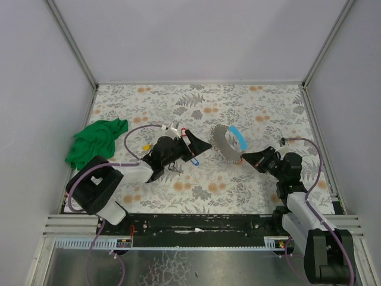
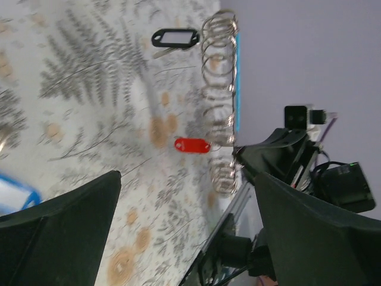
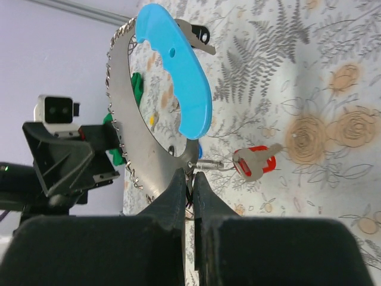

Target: Put the keys on the keyring

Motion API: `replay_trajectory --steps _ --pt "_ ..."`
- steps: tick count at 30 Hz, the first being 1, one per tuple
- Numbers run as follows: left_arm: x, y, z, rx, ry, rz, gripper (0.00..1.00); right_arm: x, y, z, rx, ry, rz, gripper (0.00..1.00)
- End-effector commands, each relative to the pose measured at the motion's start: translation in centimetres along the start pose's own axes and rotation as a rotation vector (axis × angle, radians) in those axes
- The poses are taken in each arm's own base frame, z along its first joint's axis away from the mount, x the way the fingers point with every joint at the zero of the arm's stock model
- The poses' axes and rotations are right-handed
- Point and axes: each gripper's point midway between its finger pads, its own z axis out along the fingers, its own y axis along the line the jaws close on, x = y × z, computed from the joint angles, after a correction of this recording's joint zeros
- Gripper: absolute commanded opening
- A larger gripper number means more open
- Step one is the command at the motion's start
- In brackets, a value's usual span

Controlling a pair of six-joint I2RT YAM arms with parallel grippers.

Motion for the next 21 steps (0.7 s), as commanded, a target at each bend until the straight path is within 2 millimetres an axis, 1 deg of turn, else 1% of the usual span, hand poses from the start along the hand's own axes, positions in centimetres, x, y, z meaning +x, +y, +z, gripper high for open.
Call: replay_trajectory --steps 1,3,5,9,11,14,17,18,20,21 --pt "-1.4 -5.7 1.1 0.235 -0.03 -0.011 0.92 -0.2 3.8 -0.5 -0.144 -0.004 -0.046 0.0" --pt "-1.3 -5.9 1.5 0.26 -0.029 -0.022 0.9 0.1 4.2 -0.6 -0.157 0.006 -0.052 0.0" --pt "-1.3 -5.8 2.2 0.262 -0.022 -0.035 0.85 0.5 4.6 -0.6 -0.173 0.017 -0.063 0.0" --pt "-1.2 -6.3 2.9 0.298 -0.009 -0.045 0.72 1.3 5.3 -0.6 -0.196 0.043 -0.088 0.0" --pt "-1.4 -6.5 2.9 0.308 -0.014 -0.041 0.62 1.7 5.3 -0.5 -0.193 0.051 -0.102 0.0" --pt "-1.4 -6.7 2.8 0.305 -0.016 -0.017 0.41 2.2 5.2 -0.5 -0.192 0.065 -0.125 0.01" --pt "-1.4 -6.4 2.6 0.276 -0.017 0.024 0.28 2.6 5.0 -0.4 -0.193 0.079 -0.153 0.01" --pt "-1.5 -6.2 2.5 0.263 -0.02 0.041 0.22 2.6 5.0 -0.4 -0.193 0.084 -0.161 0.02" --pt "-1.7 -5.9 2.3 0.223 -0.028 0.077 0.02 2.7 4.9 -0.4 -0.193 0.093 -0.178 0.05" --pt "-1.8 -5.6 2.2 0.199 -0.03 0.102 0.0 2.8 5.0 -0.4 -0.194 0.096 -0.186 0.06"
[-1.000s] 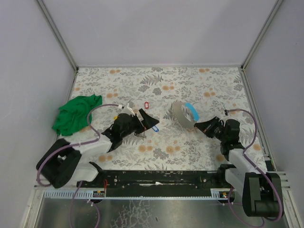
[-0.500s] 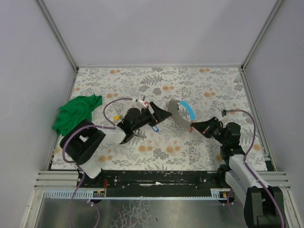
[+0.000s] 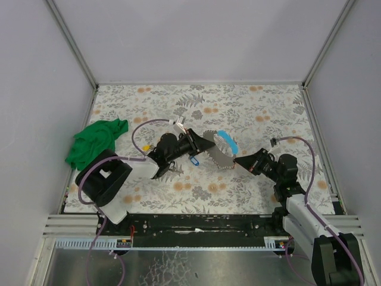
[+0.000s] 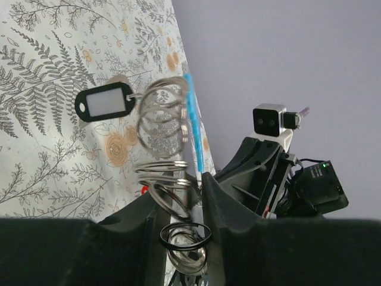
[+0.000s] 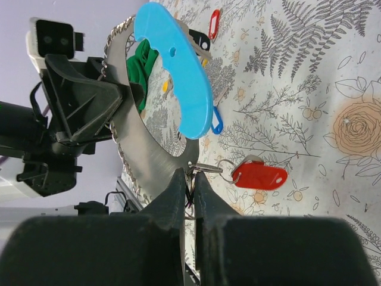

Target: Put the keys on the keyring

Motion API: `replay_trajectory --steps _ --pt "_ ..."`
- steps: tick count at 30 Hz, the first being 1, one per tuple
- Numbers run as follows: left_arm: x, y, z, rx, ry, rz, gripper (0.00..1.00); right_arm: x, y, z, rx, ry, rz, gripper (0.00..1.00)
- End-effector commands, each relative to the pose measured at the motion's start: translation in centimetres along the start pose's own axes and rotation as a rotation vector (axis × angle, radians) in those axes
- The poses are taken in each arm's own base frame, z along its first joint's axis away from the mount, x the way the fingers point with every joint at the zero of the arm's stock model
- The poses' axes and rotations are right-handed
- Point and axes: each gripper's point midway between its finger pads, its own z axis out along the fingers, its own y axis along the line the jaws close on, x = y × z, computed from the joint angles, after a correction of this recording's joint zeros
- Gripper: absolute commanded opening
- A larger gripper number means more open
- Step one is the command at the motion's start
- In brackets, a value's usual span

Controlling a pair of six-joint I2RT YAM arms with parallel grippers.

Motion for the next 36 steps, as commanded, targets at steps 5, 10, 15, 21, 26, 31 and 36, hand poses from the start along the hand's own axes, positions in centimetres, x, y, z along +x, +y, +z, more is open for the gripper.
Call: replay_trajectory --steps 5,10,15,21,26,31,36 --pt "-1.5 -1.6 -0.9 -0.091 0.012 0.288 0.0 -0.6 2.3 0.1 -0.085 0.015 -0.148 0.21" --pt "-1.9 -1.7 -1.6 -0.19 0.117 0.492 0.0 -1.3 3.3 -0.1 -0.082 0.031 -0.24 0.45" --pt "-2.4 -2.4 -3.0 -0.278 0.206 0.662 0.0 -2.5 4.4 -0.7 -0.05 0.029 -0.37 0.62" --pt "-1.9 -4.0 -4.3 -0.311 0.289 0.845 0.0 -3.6 6.2 -0.9 -0.092 0.011 -0.476 0.67" --pt "-0.7 -4.4 -4.6 -0.345 0.347 1.011 0.0 -4.0 8.2 -0.8 -0.182 0.013 -0.532 0.68" --pt "0.4 -4.8 -4.9 -0.335 0.393 1.138 0.0 -3.7 9.8 -0.7 -0.314 -0.017 -0.577 0.68" --pt "1.4 -5.2 -5.5 -0.305 0.457 1.269 0.0 -3.1 10.0 -0.1 -0.413 -0.09 -0.697 0.64"
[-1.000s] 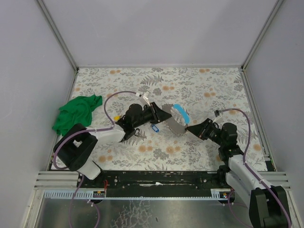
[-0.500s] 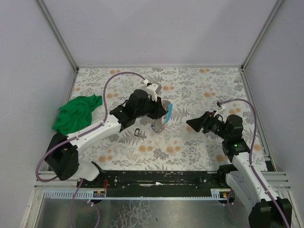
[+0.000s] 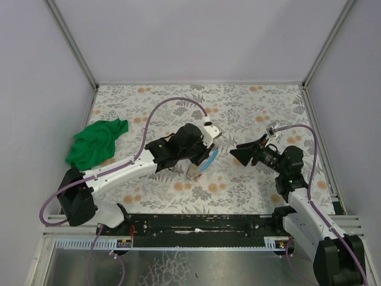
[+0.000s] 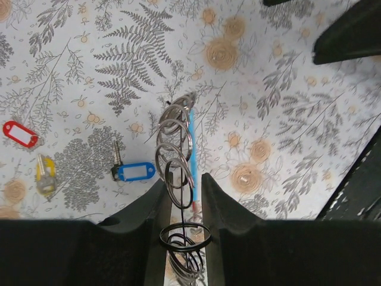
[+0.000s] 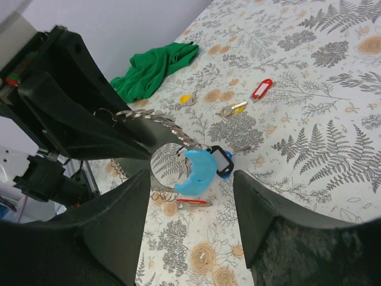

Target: Put the keys on the keyring

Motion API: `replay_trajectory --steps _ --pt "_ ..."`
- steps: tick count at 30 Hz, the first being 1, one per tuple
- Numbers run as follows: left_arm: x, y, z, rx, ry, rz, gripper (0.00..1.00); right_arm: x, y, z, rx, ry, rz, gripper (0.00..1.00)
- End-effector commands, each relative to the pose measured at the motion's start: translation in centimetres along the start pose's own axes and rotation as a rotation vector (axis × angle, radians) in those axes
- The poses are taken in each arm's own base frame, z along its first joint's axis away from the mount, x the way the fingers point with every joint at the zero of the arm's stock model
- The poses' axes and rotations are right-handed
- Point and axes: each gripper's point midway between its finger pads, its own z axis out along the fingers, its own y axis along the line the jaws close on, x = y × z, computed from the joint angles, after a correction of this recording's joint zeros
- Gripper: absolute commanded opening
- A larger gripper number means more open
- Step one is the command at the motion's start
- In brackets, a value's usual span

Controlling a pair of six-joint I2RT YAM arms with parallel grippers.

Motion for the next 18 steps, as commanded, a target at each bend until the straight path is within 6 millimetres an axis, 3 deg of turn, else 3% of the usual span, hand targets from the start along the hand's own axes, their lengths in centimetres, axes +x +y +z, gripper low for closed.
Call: replay_trajectory --steps 1,6,12,18 --pt "-2.1 0.0 -1.7 -0.018 -0.035 0.195 0.0 -1.2 2.2 1.0 -0.153 -0.1 -0.199 0.63" --pt "-2.4 -0.6 -3.1 0.02 -0.057 0.307 0.0 0.3 3.1 2.8 -0.235 -0.1 -0.404 0.61" --pt "-2.7 -0.6 -4.7 0.018 -0.146 0.351 0.0 1.0 3.3 3.5 -0.321 -0.109 -0.658 0.58" --pt "-0.8 -1.8 -4.8 0.086 -0.211 0.341 0.0 2.1 4.2 3.2 -0.401 -0.097 -0.749 0.42"
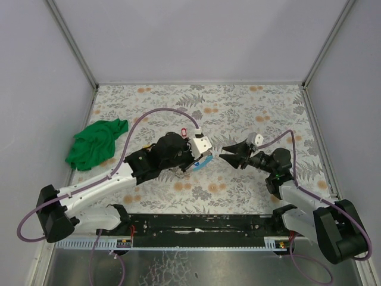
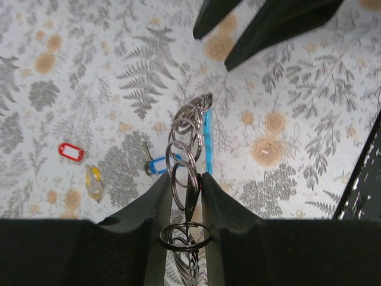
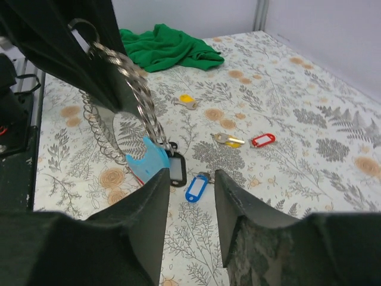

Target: Put the keys on the keyring

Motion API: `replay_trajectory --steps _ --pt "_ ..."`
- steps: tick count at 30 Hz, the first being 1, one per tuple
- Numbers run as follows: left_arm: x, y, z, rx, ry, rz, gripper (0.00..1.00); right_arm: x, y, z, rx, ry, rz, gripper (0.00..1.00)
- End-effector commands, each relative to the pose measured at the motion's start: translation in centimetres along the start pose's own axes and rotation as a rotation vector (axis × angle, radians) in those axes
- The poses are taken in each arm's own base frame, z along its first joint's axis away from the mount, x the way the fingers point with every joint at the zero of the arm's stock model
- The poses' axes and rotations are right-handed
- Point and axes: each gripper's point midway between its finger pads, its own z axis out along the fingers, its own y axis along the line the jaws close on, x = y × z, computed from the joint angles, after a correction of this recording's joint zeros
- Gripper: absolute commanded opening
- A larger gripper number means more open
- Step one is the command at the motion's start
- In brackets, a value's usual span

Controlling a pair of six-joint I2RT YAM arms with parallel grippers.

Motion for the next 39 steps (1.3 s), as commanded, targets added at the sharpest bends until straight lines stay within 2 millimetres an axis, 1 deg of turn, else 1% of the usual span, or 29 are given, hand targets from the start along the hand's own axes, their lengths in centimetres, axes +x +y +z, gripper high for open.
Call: replay_trajectory --steps 1,4,7,11,19,21,28,33,39 --pt "-0.6 -1.1 0.3 0.041 -0.112 0.026 0.0 -1.8 1.8 0.4 -0.114 -0.07 -0.214 0.42" --pt "0.9 -1.7 0.5 0.049 -0.112 0.008 0.0 -0.8 2.4 0.4 -0.124 -0.055 -0.267 0.42" --pt "1.5 -1.9 0.6 0.048 -0.117 -0.01 0.0 0.4 3.5 0.8 -0.155 -0.029 -0.272 0.42" --pt "1.8 -2.0 0.5 0.051 -0.127 -0.015 0.0 1.7 4.5 1.1 -0.176 -0.014 -0.317 0.41" --pt "1.8 -2.9 0.2 0.094 -0.154 -0.004 0.0 3.5 4.8 1.9 -0.199 0.034 -0.369 0.36" --pt "1.7 -3.1 0.1 0.105 -0.158 -0.003 0.0 3.6 4.7 1.9 -0.191 0.038 -0.384 0.35" --pt "1.8 -3.6 0.3 0.135 -0.147 -0.003 0.0 2.9 4.8 1.9 -0.176 0.016 -0.419 0.32" --pt "2.0 -3.6 0.6 0.136 -0.133 -0.005 0.0 2.5 5.6 1.8 -0.206 0.0 -0.409 0.31" --pt "2.2 -3.7 0.8 0.141 -0.122 -0.009 0.0 2.2 6.0 1.8 -0.224 -0.009 -0.399 0.31"
